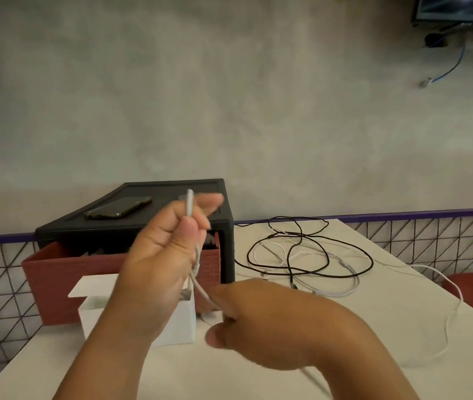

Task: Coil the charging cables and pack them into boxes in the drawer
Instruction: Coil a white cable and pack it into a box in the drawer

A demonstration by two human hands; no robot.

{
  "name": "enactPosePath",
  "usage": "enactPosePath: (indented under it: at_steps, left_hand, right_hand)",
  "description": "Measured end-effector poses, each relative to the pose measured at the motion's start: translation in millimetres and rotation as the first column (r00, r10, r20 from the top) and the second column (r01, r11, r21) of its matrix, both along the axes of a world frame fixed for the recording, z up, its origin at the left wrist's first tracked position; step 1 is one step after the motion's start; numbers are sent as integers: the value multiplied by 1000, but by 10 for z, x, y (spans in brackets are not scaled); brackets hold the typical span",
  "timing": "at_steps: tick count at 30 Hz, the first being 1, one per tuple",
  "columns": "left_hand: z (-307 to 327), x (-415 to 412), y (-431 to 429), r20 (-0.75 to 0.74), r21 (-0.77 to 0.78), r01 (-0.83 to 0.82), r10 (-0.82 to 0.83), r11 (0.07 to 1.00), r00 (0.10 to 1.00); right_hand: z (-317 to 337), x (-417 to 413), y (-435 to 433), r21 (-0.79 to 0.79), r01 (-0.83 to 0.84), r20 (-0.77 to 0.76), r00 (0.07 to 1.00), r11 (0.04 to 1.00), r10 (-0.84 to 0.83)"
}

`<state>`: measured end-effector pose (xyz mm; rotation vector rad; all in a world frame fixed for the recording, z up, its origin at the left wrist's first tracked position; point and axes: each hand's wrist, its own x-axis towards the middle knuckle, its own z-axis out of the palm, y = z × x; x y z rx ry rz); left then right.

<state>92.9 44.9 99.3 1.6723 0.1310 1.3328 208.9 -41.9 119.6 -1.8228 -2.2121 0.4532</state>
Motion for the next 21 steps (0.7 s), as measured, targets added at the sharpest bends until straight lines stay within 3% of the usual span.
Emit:
enactPosePath:
  at_steps: [3, 5, 7, 9, 11, 13, 15, 18, 19, 21]
  left_hand:
    - [-63, 83, -9, -262, 125, -214, 240, 969, 935]
    - [-97, 104, -8, -398, 144, -280, 315, 949, 862]
    - [-105, 113, -9, -503, 88, -254, 263, 963, 823]
    - [-92, 138, -43, -524, -56, -163, 110, 985, 845]
    - [-60, 153, -85, -376, -288, 29, -141, 957, 916]
    - [-21, 150, -123, -155, -469, 268, -377, 841, 913]
    - [-18, 139, -120, -3, -520, 470, -552, 713, 834]
    - [-53, 134, -39, 139, -496, 710, -762, 500, 633]
    - [-53, 136, -12, 182, -494, 755, -798, 431, 574]
    - [-33, 139, -2, 235, -501, 778, -806, 379, 543]
  right_hand:
    - [91, 114, -109, 218, 72, 39, 996, 973, -82]
    - [145, 241, -169, 316, 180, 9, 981, 932, -192]
    - [167, 380, -214, 419, 255, -34, 963, 871, -266]
    - [171, 486, -221, 497, 280, -118, 959, 821, -256]
    - [161, 560, -188, 535, 282, -205, 958, 797, -201]
    - [154, 585, -157, 548, 287, -315, 941, 786, -125]
    - [136, 581, -133, 551, 281, -396, 917, 785, -50]
    - [99, 555, -80, 542, 240, -426, 905, 805, 17]
    - [92, 543, -61, 527, 225, -441, 897, 820, 38]
    - [79, 526, -31, 482, 204, -495, 866, 852, 74]
